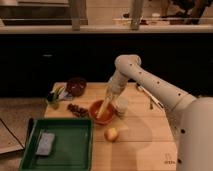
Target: Place banana in red bowl
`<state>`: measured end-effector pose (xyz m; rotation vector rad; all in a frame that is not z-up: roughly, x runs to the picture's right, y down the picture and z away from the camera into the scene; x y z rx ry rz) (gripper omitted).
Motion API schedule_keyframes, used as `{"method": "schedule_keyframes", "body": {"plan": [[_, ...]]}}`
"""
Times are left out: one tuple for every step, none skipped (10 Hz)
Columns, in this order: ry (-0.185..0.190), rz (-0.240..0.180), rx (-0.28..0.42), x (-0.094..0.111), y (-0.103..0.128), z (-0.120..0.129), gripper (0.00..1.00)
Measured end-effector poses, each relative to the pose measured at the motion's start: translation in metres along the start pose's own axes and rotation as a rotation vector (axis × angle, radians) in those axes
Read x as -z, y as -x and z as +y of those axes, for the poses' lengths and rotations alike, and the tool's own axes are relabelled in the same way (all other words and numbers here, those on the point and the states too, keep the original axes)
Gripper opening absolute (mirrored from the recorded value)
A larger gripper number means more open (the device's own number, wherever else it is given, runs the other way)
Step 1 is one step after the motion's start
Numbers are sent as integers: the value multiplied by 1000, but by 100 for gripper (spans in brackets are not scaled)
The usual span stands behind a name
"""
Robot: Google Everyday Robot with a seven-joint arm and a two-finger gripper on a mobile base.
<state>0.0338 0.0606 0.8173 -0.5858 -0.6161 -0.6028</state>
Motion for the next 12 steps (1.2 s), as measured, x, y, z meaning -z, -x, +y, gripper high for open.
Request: {"method": "schedule_keyframes", "body": {"plan": [[-2, 1, 3, 0, 1, 0, 80], [-4, 1, 4, 1, 1, 1, 80], [-5, 1, 4, 1, 1, 2, 80], [-7, 2, 5, 1, 2, 3, 80], [-7, 4, 5, 1, 2, 3, 80], [-6, 5, 7, 0, 3, 2, 80], [-5, 6, 8, -1, 3, 2, 80], [-5, 8, 7, -1, 3, 2, 80], [-6, 10, 9, -1, 4, 1, 80], [-7, 11, 11, -1, 4, 1, 80], [-10, 12, 12, -1, 4, 1, 80], [-13, 12, 13, 0, 5, 1, 80]]}}
